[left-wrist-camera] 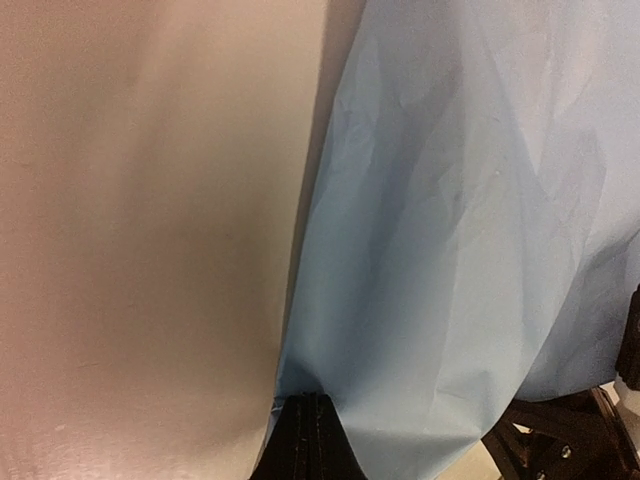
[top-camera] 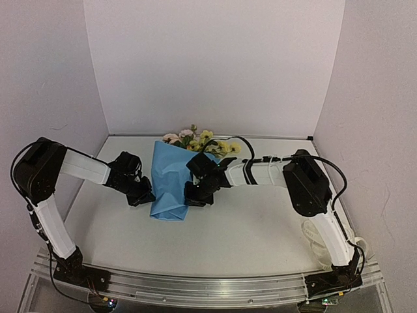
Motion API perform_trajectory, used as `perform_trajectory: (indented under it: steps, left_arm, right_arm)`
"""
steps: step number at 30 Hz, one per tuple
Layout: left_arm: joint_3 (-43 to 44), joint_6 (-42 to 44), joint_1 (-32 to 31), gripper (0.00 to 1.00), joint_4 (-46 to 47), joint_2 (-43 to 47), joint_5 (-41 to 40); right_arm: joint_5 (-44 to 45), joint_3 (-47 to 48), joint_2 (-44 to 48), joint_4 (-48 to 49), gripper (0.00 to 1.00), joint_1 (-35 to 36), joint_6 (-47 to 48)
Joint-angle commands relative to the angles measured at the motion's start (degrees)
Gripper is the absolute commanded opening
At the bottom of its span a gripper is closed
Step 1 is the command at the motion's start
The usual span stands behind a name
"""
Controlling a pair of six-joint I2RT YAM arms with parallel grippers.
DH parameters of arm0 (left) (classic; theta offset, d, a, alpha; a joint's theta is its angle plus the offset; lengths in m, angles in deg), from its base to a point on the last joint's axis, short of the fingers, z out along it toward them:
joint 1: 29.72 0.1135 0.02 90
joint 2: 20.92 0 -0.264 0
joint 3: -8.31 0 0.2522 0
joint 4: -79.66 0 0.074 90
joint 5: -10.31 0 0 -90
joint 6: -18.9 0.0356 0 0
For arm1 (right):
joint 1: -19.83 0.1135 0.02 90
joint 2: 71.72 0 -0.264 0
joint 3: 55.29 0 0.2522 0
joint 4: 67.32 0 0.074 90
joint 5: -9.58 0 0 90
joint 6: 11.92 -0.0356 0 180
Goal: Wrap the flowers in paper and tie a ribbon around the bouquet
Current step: Adjust the folded bouquet at the center of the board.
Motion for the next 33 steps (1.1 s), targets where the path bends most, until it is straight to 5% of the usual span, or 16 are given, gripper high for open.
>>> perform_trajectory:
  steps: [1, 9, 14, 25, 33]
  left_arm:
    - [-2.71, 1.08, 3.20, 0.00, -4.43, 5.13, -2.82]
    - [-4.53, 5.09, 9.86, 0.00, -8.73, 7.89, -4.80]
    - [-2.91, 7.96, 13.72, 0.00, -10.86, 7.25, -5.21]
    - [8.23, 12.15, 14.29, 0.37, -15.31, 6.34, -10.04]
    - [17.29, 16.07, 14.09, 0.47, -16.60, 5.77, -10.31]
  right_arm:
    - [-2.54, 8.98, -6.47, -1.18, 0.16, 1.76, -1.79]
    - [-6.10, 25.12, -15.94, 0.14, 0.18, 2.70, -5.40]
    - [-6.13, 26.52, -16.21, 1.71, 0.28, 2.70, -5.87]
    - [-0.71, -1.59, 9.81, 5.04, 0.78, -2.75, -3.14]
    - [10.10, -23.67, 30.56, 2.57, 0.93, -9.78, -3.47]
